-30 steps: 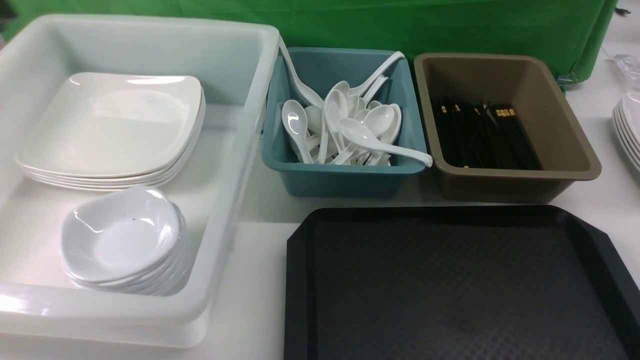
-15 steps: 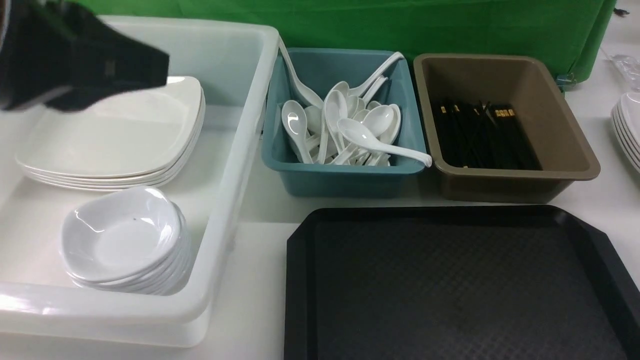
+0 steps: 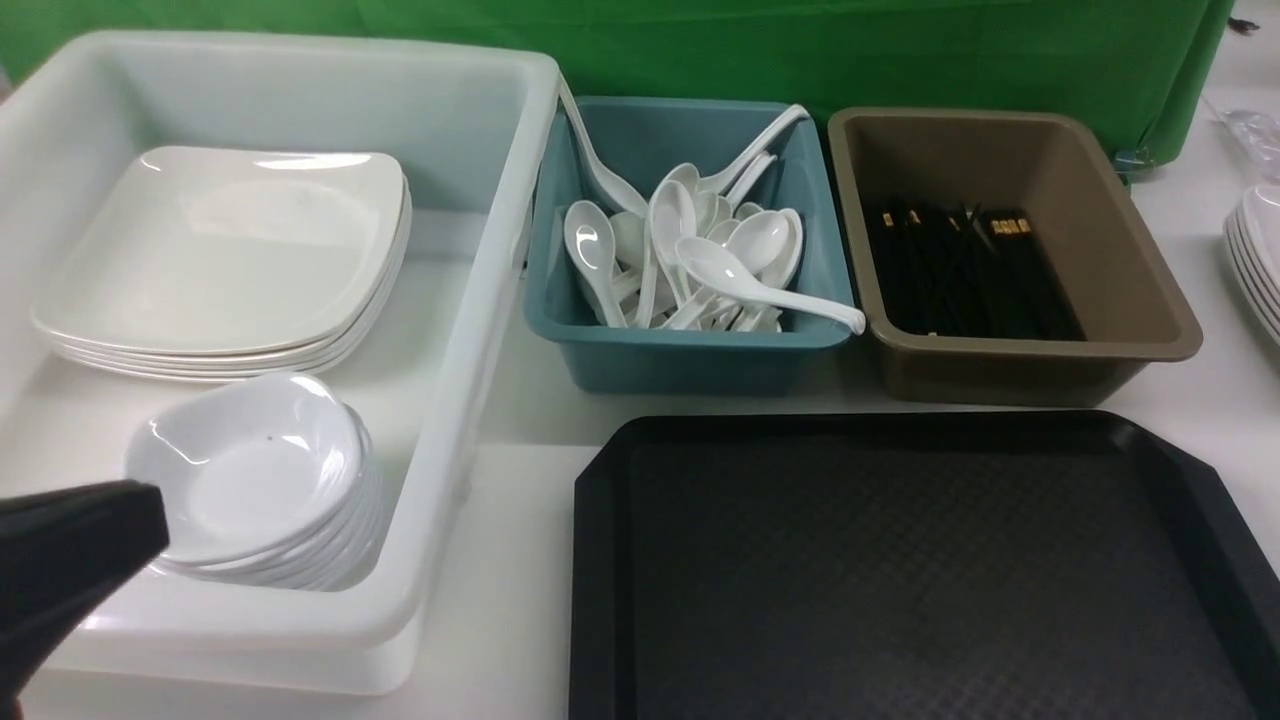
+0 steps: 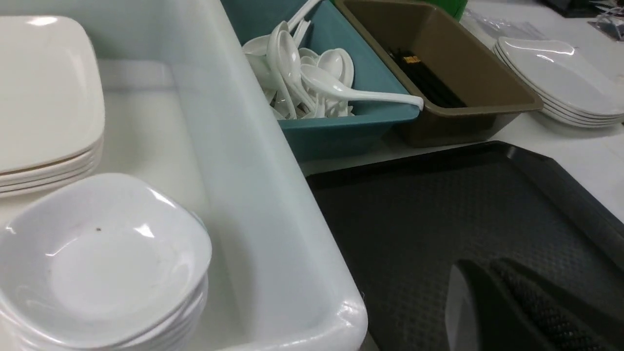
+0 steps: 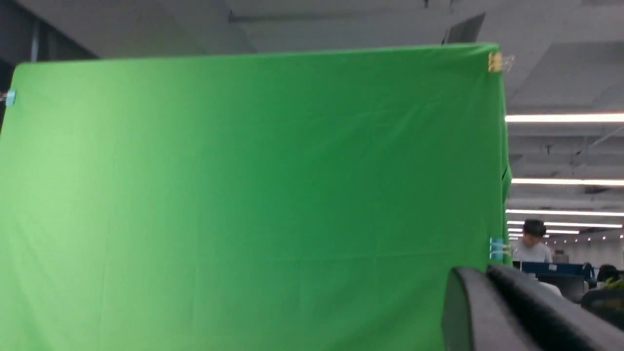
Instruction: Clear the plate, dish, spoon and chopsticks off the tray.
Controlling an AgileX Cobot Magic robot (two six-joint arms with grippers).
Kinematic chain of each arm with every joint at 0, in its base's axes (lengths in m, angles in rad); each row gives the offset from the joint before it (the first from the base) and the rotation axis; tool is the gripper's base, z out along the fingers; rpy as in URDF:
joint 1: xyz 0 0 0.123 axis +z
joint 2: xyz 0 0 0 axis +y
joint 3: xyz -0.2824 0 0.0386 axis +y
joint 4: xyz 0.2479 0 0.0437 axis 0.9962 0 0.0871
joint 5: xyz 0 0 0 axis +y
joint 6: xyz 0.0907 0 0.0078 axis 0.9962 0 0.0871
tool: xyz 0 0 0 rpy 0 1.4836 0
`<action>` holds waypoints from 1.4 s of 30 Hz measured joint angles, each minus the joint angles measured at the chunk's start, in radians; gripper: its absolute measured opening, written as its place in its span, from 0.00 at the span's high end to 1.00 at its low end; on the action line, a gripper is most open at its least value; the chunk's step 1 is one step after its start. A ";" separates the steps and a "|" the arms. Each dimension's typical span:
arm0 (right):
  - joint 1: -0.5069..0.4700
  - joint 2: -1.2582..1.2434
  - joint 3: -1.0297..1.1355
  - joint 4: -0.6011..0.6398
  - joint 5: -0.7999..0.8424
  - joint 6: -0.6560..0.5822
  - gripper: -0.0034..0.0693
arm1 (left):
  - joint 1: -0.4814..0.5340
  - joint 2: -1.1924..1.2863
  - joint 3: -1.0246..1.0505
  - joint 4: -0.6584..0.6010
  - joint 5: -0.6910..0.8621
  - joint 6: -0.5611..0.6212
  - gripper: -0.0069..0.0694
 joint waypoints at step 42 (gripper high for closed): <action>0.000 0.000 0.003 0.000 0.033 0.004 0.66 | 0.095 -0.363 0.530 0.367 -0.623 -0.155 0.90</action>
